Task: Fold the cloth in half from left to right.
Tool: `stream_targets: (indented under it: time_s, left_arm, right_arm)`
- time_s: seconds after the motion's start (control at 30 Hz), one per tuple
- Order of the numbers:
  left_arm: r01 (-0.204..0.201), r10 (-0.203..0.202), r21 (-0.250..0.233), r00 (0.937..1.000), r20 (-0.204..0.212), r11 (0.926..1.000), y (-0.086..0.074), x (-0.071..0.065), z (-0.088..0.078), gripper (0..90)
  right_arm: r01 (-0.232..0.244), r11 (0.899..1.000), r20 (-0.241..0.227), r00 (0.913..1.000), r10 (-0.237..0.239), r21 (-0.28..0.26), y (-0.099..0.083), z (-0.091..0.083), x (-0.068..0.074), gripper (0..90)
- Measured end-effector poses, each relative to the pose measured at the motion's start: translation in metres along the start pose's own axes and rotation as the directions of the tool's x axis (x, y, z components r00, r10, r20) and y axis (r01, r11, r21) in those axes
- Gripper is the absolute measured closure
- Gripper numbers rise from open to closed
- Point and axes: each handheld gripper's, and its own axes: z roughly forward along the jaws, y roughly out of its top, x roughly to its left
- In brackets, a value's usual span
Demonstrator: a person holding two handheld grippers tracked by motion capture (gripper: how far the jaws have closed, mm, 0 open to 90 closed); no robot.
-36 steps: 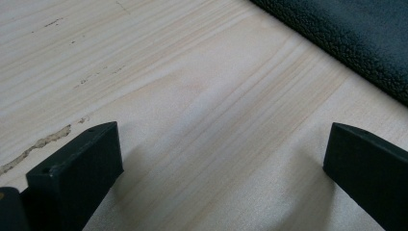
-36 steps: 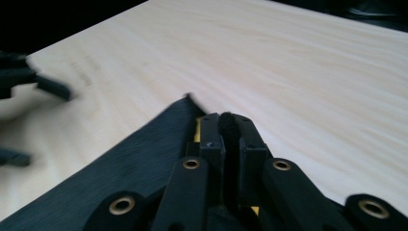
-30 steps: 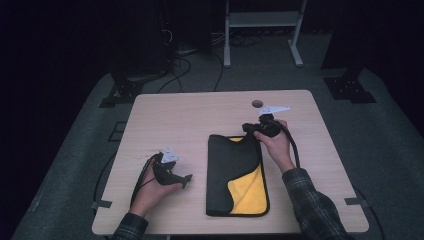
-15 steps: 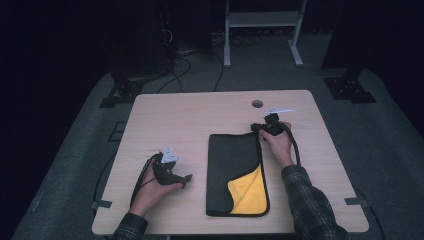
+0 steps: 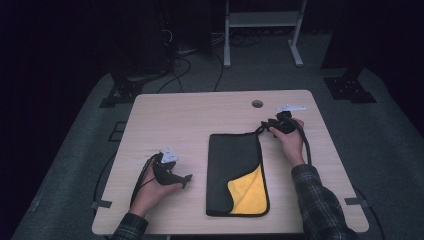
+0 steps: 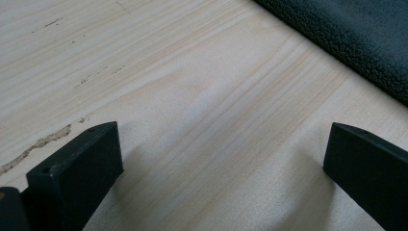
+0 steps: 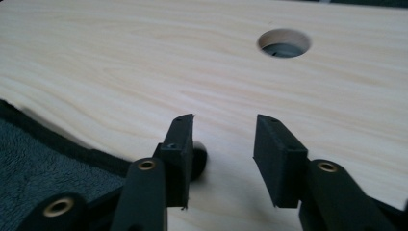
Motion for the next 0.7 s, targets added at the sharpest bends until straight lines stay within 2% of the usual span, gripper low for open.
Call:
stream_targets:
  time_s: [0.1,0.27,0.5,0.7]
  left_arm:
    - [0.0,0.0,0.0,1.0,0.0,1.0,0.0,0.0,0.0,0.0]
    - [0.0,0.0,0.0,1.0,0.0,1.0,0.0,0.0,0.0,0.0]
    - [-0.001,0.001,0.003,1.0,0.001,1.0,0.0,0.0,0.0,0.0]
    - [-0.001,0.001,0.003,1.0,0.001,1.0,0.0,0.0,0.0,0.0]
  right_arm:
    - [-0.012,1.0,0.008,0.9999,0.012,-0.018,0.002,-0.009,-0.007,55.4]
    - [0.015,1.0,-0.001,0.9999,-0.015,-0.011,0.0,-0.019,-0.008,54.3]
    - [0.061,0.998,-0.054,0.9967,-0.061,-0.003,-0.01,-0.038,0.007,55.1]
    - [0.109,0.994,-0.089,0.9901,-0.109,0.0,-0.015,-0.054,0.028,52.1]
